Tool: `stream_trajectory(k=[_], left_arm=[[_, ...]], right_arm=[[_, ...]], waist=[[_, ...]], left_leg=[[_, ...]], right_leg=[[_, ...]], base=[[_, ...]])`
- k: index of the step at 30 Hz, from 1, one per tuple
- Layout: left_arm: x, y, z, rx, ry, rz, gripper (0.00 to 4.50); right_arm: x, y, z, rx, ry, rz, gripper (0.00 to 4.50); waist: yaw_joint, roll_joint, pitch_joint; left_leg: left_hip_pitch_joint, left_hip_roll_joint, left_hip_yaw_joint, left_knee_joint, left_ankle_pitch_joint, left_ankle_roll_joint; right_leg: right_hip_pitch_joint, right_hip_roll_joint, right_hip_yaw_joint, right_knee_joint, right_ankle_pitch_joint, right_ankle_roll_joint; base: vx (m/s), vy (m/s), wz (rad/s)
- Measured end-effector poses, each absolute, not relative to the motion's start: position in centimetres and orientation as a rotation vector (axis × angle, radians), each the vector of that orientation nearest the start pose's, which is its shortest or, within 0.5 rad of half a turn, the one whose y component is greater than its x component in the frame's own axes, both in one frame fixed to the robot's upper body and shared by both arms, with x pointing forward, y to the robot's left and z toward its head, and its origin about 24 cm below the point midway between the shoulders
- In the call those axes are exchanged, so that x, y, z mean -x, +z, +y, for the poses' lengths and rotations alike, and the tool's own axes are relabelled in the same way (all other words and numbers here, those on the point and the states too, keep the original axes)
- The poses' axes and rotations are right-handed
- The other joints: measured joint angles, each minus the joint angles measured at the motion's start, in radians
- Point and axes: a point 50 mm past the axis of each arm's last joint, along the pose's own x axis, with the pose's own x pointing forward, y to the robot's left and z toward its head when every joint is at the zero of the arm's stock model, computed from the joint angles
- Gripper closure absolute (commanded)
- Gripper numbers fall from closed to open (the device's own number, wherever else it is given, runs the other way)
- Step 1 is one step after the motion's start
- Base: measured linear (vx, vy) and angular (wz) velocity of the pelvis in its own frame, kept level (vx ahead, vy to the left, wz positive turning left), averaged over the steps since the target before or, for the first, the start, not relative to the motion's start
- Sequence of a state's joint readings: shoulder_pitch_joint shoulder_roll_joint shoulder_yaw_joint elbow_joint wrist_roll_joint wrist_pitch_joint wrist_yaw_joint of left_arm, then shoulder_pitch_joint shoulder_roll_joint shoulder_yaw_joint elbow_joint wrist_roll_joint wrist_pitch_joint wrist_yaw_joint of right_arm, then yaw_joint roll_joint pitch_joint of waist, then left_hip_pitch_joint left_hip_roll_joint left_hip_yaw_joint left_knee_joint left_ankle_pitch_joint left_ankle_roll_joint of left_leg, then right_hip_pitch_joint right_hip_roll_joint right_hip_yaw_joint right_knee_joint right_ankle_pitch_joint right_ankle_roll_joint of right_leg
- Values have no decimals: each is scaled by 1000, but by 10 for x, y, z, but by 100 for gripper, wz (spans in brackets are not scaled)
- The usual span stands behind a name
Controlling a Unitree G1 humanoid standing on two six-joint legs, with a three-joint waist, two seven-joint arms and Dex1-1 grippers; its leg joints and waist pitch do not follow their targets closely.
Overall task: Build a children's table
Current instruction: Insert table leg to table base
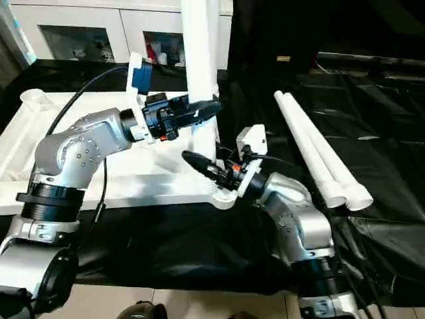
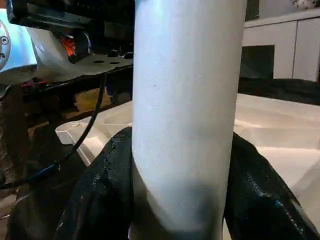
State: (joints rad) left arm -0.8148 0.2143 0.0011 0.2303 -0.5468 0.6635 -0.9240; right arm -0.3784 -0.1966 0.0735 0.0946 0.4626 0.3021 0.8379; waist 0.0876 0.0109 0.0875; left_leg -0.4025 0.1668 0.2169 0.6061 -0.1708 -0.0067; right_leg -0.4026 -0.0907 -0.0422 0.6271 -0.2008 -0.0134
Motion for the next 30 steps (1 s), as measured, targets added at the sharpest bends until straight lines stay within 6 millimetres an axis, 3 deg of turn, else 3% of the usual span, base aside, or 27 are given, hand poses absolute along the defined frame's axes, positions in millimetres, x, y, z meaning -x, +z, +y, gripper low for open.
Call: stream_trajectory(k=[1, 2, 9, 14, 25, 30], left_arm=[[-337, 196, 84, 255, -1266, 24, 264], [-336, 197, 86, 247, -1264, 21, 264], [-334, 188, 95, 218, -1192, 46, 264], [-336, 190, 96, 202, -1173, 47, 264], [-338, 185, 91, 122, -1177, 104, 264], [-340, 192, 89, 117, -1200, 92, 264]], right_arm=[[-296, 106, -103, -235, 1063, -29, 262], [-297, 107, -102, -237, 1066, -31, 206], [-301, 101, -93, -260, 1102, 5, 151], [-305, 108, -95, -248, 1130, -1, 101], [-312, 115, -104, -217, 1153, 112, 98], [-311, 106, -103, -160, 1166, 184, 98]], waist=[[0, 0, 0], [0, 0, 0], [1, -4, 3], [1, -7, 5], [0, -7, 5], [0, -7, 5]], left_leg=[[0, 0, 0, 0, 0, 0], [0, 0, 0, -1, 0, 0], [-1, 0, 0, -3, 0, 0], [-2, -1, 0, -4, 0, 0], [-2, 0, 1, -6, 0, 0], [-2, 0, 1, -6, 0, 0]], right_leg=[[0, 0, 0, 0, 0, 0], [0, 0, 0, 0, 0, 0], [-1, 0, 0, -3, 0, 0], [-1, 0, 0, -5, 0, 0], [-1, 0, -1, -7, 0, 0], [-1, 0, -1, -7, 0, 0]], base=[[0, 0, 0], [0, 0, 0], [0, 0, 0], [0, 0, 0], [0, 0, 0], [0, 0, 0]])
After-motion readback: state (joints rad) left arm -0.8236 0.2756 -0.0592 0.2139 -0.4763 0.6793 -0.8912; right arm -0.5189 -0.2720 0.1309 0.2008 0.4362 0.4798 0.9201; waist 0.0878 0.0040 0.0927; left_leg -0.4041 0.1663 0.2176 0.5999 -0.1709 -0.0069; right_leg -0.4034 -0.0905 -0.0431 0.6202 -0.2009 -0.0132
